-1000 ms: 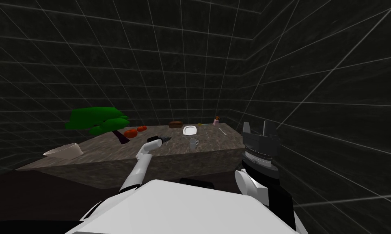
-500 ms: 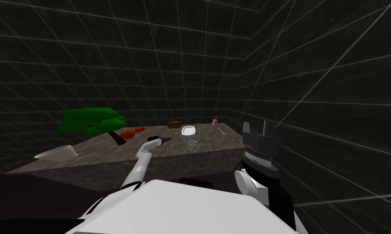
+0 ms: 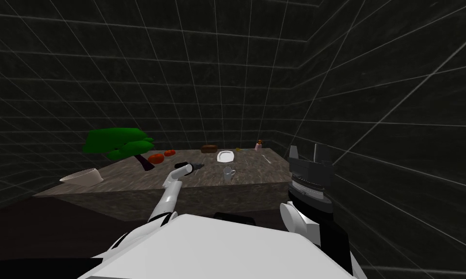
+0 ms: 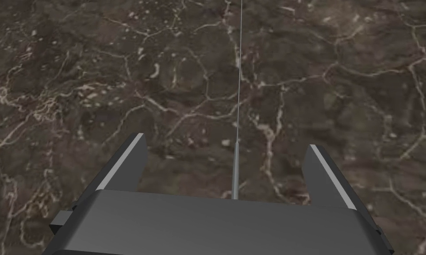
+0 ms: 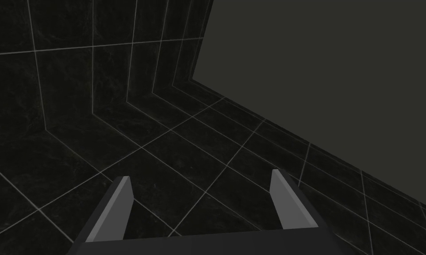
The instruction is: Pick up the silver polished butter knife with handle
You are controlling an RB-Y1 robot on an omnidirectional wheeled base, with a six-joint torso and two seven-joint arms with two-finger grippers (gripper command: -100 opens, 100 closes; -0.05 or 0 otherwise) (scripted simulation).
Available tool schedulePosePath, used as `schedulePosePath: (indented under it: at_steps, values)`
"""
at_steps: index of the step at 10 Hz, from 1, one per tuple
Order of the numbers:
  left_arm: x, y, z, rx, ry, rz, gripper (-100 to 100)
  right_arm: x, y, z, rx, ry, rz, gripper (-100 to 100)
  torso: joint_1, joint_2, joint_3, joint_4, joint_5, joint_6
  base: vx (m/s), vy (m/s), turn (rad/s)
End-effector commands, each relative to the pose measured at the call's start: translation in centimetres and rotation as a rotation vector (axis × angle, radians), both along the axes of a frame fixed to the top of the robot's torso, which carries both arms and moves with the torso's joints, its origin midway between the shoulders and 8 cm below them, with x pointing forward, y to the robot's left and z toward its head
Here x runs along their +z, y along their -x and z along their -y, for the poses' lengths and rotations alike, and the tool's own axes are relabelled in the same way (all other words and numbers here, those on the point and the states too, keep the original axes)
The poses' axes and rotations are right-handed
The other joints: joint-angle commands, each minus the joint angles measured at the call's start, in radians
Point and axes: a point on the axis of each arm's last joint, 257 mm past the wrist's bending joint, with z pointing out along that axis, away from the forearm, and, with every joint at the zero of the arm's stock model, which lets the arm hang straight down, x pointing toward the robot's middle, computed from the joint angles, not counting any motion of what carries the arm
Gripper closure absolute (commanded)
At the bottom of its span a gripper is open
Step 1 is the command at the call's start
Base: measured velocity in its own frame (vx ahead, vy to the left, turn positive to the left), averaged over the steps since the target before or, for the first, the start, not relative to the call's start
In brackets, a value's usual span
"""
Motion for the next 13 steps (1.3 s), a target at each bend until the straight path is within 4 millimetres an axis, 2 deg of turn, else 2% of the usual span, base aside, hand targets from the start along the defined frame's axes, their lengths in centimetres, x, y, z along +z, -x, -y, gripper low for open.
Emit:
schedulePosePath:
  at_steps: [1,13]
  values:
    - [-0.2,-0.1,0.1,-0.013,0.003,-0.001,-100,0.0,0.0,0.0,0.0,0.0,0.0,0,0.0,0.0,0.0,0.0,0.0,0.0,0.039,-0.029,0.097]
    - [-1.1,-1.0,1.5,-0.114,0.007,0.006,-100,0.0,0.0,0.0,0.0,0.0,0.0,0,0.001,0.002,0.001,0.0,0.0,0.0,0.022,-0.031,0.089]
